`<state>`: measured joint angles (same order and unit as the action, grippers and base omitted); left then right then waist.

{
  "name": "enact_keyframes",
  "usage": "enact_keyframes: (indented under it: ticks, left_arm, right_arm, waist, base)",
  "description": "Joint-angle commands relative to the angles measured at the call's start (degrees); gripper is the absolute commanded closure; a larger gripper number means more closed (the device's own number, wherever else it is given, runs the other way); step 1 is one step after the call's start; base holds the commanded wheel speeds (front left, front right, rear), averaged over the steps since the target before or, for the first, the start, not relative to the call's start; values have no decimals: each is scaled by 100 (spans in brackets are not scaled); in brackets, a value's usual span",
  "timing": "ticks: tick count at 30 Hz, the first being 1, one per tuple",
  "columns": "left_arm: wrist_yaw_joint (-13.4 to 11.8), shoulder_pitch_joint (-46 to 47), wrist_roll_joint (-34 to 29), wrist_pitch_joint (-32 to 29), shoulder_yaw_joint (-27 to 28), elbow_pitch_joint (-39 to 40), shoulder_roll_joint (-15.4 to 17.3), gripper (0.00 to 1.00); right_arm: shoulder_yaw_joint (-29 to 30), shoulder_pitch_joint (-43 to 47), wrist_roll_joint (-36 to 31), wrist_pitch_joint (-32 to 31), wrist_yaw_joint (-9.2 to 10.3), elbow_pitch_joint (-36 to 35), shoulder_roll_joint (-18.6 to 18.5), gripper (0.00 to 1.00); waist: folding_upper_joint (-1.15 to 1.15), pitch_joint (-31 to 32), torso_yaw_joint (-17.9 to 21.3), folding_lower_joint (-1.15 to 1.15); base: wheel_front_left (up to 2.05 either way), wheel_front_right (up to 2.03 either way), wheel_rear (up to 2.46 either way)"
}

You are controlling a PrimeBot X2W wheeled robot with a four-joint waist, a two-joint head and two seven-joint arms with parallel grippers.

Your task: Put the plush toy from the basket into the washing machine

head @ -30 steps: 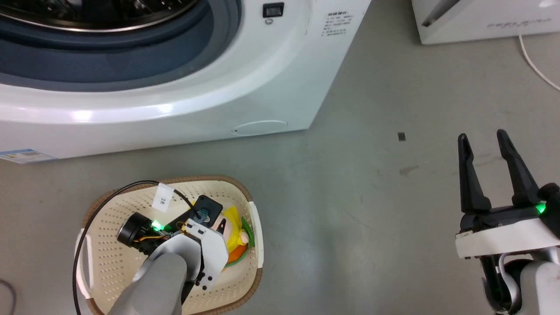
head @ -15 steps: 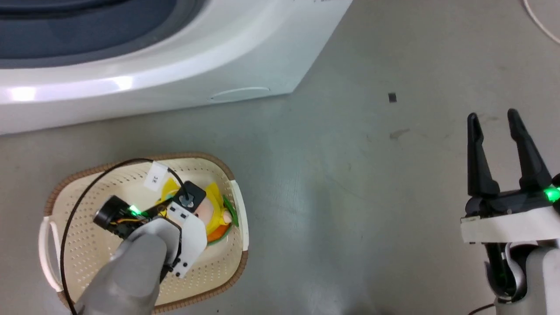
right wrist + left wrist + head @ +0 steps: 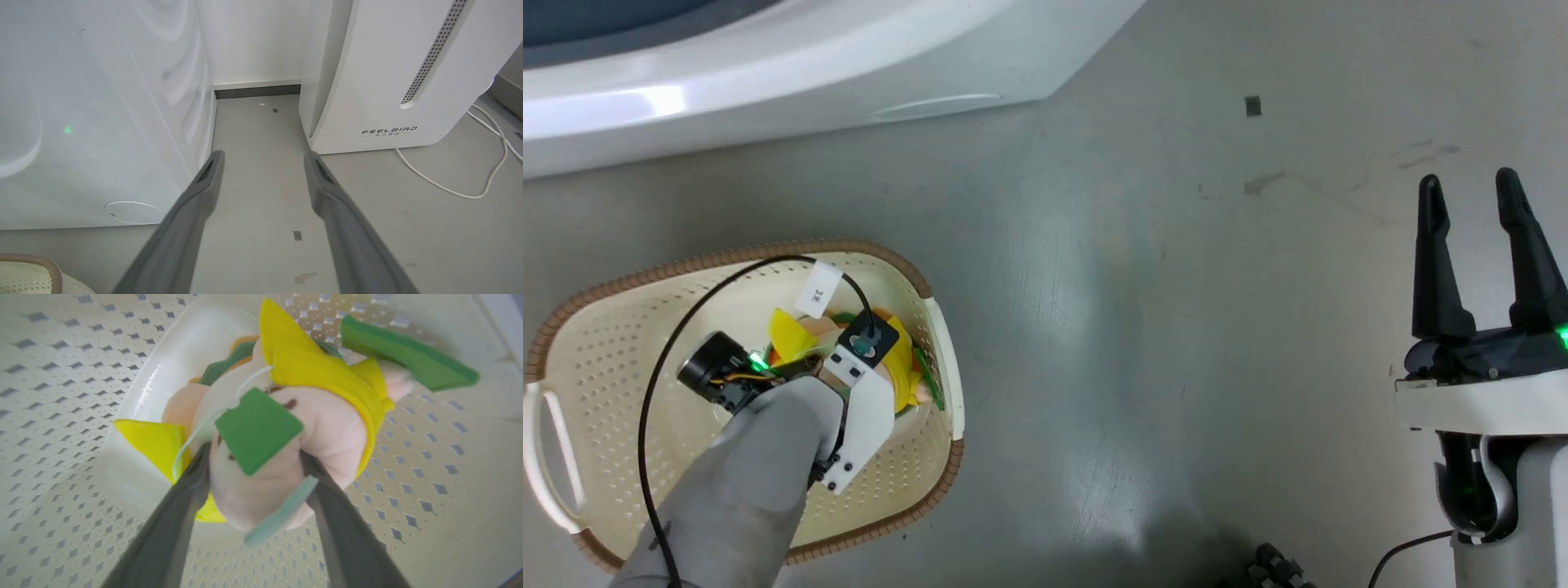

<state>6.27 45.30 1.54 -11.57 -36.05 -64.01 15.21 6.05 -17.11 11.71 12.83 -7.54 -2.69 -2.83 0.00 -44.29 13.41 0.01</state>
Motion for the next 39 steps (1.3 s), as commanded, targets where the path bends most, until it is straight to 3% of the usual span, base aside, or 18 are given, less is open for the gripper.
enact_keyframes:
  ticks: [1, 9, 10, 12, 28, 39]
  left_arm:
    - [38, 163, 59, -61, -131, -204, 68, 0]
    - [82, 503, 221, -130, -564, -617, 184, 0]
    - [88, 535, 257, -181, -621, -676, 202, 39]
    - [100, 608, 338, -239, -726, -793, 244, 100]
    - [122, 599, 987, -42, -1188, -994, 249, 100]
    - [122, 236, 1501, 559, -1428, -994, -144, 100]
  right_arm:
    - [32, -186, 38, 57, 5, -52, -4, 0]
    - [73, -358, 86, 140, 5, -67, -4, 0]
    - [76, -385, 93, 152, 5, -63, -5, 0]
    - [81, -438, 106, 176, 5, -54, -5, 0]
    - [77, -464, 22, 217, 5, 25, -5, 0]
    - [39, -250, -129, 217, 5, 213, -5, 0]
  waist:
    - [0, -132, 35, 0]
    - [0, -474, 90, -1]
    - [0, -519, 100, -1]
    - [0, -596, 120, -1]
    - [0, -383, 49, -1]
    - [0, 538, -272, -1]
  base:
    - [0, 0, 0]
    - [0, 0, 0]
    - [0, 0, 0]
    - [0, 0, 0]
    - [0, 0, 0]
    - [0, 0, 0]
